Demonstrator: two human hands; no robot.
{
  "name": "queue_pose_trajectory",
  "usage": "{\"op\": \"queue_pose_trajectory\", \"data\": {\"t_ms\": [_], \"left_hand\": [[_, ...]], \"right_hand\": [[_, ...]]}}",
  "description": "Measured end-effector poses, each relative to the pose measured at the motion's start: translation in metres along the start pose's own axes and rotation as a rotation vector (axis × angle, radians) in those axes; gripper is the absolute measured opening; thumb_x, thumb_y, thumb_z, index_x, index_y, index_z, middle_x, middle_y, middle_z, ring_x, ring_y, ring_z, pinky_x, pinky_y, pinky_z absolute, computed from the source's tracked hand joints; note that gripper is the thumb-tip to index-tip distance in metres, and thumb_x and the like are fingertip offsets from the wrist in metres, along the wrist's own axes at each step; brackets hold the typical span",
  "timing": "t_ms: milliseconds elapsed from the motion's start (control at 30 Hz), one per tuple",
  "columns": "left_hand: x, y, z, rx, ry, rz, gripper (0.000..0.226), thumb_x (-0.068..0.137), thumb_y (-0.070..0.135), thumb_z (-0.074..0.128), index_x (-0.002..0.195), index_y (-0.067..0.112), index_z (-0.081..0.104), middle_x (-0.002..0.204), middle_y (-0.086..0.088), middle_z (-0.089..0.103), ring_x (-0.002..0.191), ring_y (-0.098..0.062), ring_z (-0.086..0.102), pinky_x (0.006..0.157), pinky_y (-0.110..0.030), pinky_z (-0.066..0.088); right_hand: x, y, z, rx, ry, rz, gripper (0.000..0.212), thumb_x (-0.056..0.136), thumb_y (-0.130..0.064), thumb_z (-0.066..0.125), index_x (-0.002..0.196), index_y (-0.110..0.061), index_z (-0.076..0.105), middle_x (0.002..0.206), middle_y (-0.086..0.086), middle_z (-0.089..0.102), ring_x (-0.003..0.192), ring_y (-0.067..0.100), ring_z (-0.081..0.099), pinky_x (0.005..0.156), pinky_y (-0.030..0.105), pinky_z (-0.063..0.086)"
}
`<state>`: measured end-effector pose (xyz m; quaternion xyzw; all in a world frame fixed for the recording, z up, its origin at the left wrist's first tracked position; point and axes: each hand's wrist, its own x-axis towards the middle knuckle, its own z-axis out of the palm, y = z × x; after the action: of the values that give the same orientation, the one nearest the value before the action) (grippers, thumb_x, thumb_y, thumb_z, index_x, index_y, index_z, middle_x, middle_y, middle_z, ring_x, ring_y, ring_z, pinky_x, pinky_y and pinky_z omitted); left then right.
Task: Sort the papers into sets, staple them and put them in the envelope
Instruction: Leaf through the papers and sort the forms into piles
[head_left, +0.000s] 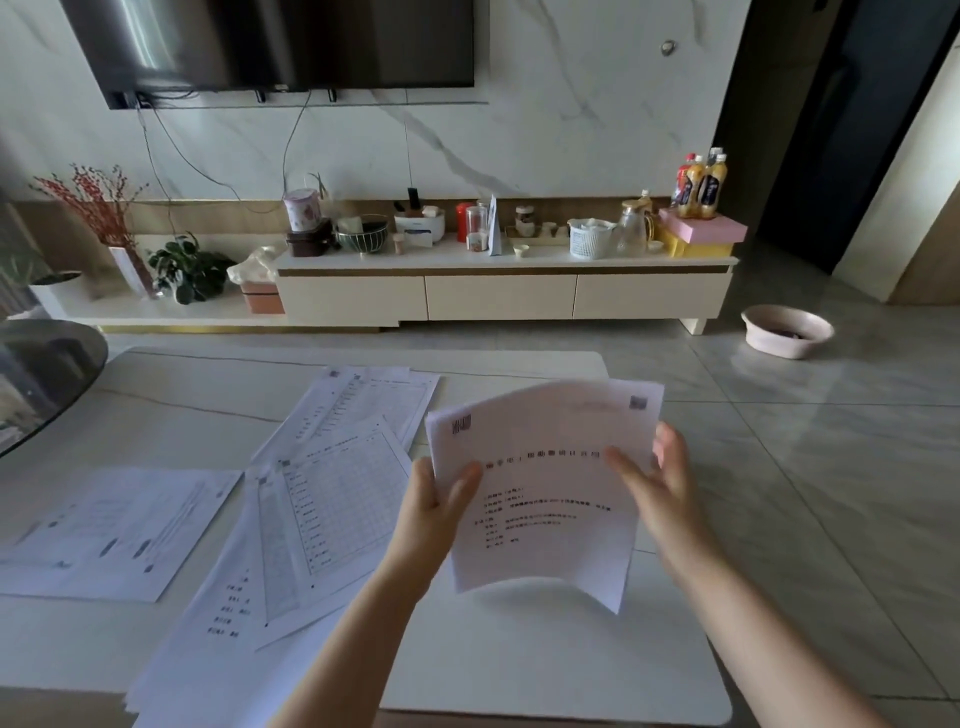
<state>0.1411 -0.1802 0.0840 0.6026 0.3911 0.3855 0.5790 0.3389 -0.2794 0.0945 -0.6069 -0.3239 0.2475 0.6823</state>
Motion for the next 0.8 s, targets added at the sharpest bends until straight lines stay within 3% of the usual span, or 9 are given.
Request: {"op": "queue_pose_trajectory", "data": {"t_ms": [67, 167, 300, 400, 500, 633, 800], "left_hand": [[-0.004, -0.015, -0.004, 0.044, -0.042, -0.019, 0.021, 0.09, 0.024, 0.063, 0.102, 0.019, 0.046, 0.108, -0.004, 0.06, 0.097, -0.012, 0.062, 0.074, -0.022, 0.052], [-0.005, -0.032, 0.002, 0.112, -0.08, -0.04, 0.017, 0.095, 0.022, 0.056, 0.109, 0.023, 0.047, 0.113, -0.004, 0.06, 0.105, -0.017, 0.059, 0.089, -0.036, 0.051], [0.006, -0.024, 0.01, 0.132, 0.005, -0.033, 0.01, 0.099, 0.019, 0.046, 0.109, 0.022, 0.048, 0.11, -0.009, 0.061, 0.101, -0.024, 0.06, 0.089, -0.047, 0.05], [0.012, -0.019, 0.006, 0.038, 0.015, -0.002, 0.009, 0.098, 0.021, 0.049, 0.104, 0.027, 0.047, 0.112, -0.007, 0.06, 0.102, -0.022, 0.06, 0.088, -0.044, 0.051], [0.007, -0.028, 0.004, 0.026, 0.008, -0.039, 0.01, 0.096, 0.026, 0.054, 0.101, 0.027, 0.046, 0.112, -0.007, 0.058, 0.101, -0.02, 0.06, 0.084, -0.037, 0.052], [0.007, -0.043, 0.009, -0.006, 0.059, -0.067, 0.01, 0.097, 0.023, 0.052, 0.106, 0.026, 0.049, 0.111, -0.003, 0.062, 0.102, -0.017, 0.061, 0.082, -0.031, 0.051], [0.015, -0.038, 0.007, -0.081, 0.113, -0.05, 0.008, 0.098, 0.018, 0.05, 0.099, 0.026, 0.05, 0.102, 0.0, 0.064, 0.091, -0.011, 0.063, 0.07, -0.024, 0.05]], "right_hand": [[-0.004, 0.02, -0.004, -0.003, -0.016, 0.051, 0.039, 0.089, -0.002, 0.06, 0.122, -0.018, 0.047, 0.116, -0.003, 0.062, 0.111, 0.018, 0.059, 0.091, 0.034, 0.046], [-0.015, 0.045, 0.001, -0.042, -0.029, 0.126, 0.028, 0.092, -0.003, 0.055, 0.108, -0.025, 0.052, 0.105, -0.004, 0.065, 0.099, 0.013, 0.063, 0.075, 0.023, 0.047], [-0.006, 0.038, 0.01, -0.093, -0.011, 0.081, 0.018, 0.095, -0.004, 0.052, 0.1, -0.021, 0.055, 0.096, -0.006, 0.066, 0.09, 0.013, 0.063, 0.07, 0.024, 0.046], [0.004, 0.029, 0.008, -0.087, -0.028, 0.046, 0.02, 0.093, -0.003, 0.054, 0.103, -0.021, 0.054, 0.098, -0.003, 0.066, 0.088, 0.008, 0.064, 0.073, 0.023, 0.048], [0.001, 0.046, 0.008, -0.09, -0.046, 0.119, 0.026, 0.09, -0.001, 0.055, 0.11, -0.017, 0.054, 0.102, 0.004, 0.066, 0.096, 0.02, 0.063, 0.079, 0.034, 0.049], [-0.007, 0.069, 0.014, -0.076, -0.03, 0.166, 0.023, 0.094, -0.005, 0.054, 0.113, -0.018, 0.053, 0.106, 0.002, 0.066, 0.098, 0.018, 0.063, 0.074, 0.026, 0.047], [0.007, 0.061, 0.011, -0.119, -0.039, 0.096, 0.021, 0.092, -0.006, 0.057, 0.101, -0.025, 0.056, 0.099, -0.006, 0.068, 0.089, 0.009, 0.066, 0.073, 0.023, 0.051]]}}
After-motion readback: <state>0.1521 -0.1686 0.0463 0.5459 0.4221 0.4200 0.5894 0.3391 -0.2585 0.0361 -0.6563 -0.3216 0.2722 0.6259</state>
